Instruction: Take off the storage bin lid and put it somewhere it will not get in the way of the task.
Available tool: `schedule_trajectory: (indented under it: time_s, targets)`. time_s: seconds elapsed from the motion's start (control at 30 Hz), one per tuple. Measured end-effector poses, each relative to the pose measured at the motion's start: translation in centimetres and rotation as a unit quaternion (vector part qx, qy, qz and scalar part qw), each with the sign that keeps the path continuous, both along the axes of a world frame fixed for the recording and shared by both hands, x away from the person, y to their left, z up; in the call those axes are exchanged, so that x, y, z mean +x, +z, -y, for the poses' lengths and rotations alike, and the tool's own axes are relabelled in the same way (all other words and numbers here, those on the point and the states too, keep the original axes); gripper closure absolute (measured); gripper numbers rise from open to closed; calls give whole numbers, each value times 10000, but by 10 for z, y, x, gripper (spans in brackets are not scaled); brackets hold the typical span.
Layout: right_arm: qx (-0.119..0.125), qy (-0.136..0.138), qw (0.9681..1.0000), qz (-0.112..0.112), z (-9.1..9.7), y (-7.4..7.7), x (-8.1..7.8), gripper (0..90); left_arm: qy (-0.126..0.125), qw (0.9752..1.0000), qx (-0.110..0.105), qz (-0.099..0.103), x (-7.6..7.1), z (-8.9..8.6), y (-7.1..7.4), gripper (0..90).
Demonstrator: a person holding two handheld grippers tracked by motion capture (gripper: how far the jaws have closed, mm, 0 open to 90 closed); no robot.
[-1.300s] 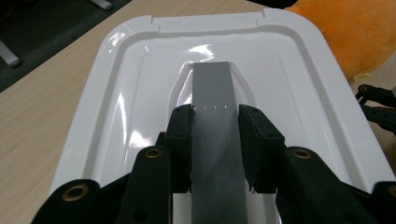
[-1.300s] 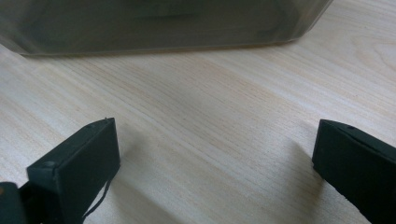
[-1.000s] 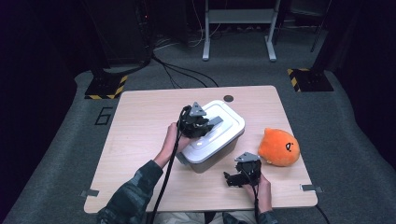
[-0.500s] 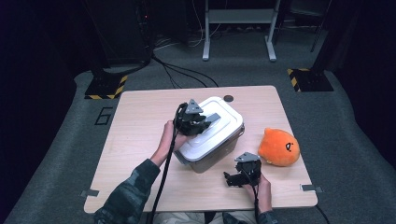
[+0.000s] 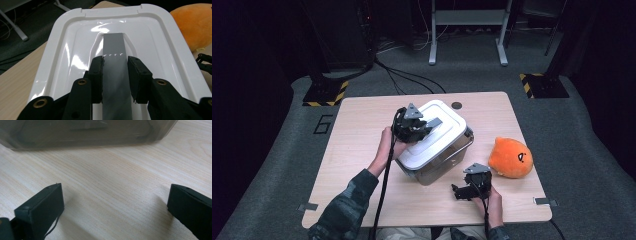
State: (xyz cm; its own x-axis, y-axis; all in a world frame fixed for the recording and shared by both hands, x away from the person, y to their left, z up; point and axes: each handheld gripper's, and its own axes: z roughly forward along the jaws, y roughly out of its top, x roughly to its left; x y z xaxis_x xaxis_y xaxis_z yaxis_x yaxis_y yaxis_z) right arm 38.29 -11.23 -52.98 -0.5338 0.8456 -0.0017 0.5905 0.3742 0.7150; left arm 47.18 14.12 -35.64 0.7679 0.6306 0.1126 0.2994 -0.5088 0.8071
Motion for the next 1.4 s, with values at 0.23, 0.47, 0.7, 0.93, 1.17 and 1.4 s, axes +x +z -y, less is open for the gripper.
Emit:
schedule_trajectory:
  time_s: [0.23, 0.47, 0.7, 0.93, 1.17, 1.4]
  targets:
    - [-1, 0, 10000, -1, 0, 0, 0, 0, 105, 9999, -16, 1, 1, -9, 3, 663]
    - [-1, 1, 10000, -2, 0, 0, 0, 0, 244, 9997, -53, 43, 3, -22, 6, 664]
    - [-2, 1, 10000, -1, 0, 0, 0, 0, 415, 9991, -117, 62, 4, -36, 8, 664]
    - [-1, -2, 10000, -1, 0, 0, 0, 0, 586, 9981, -143, 88, 5, -52, 10, 663]
    - [0, 1, 10000, -1, 0, 0, 0, 0, 782, 9967, -200, 97, 7, -72, 11, 663]
    - [1, -1, 10000, -5, 0, 0, 0, 0, 953, 9951, -230, 116, 8, -90, 14, 663]
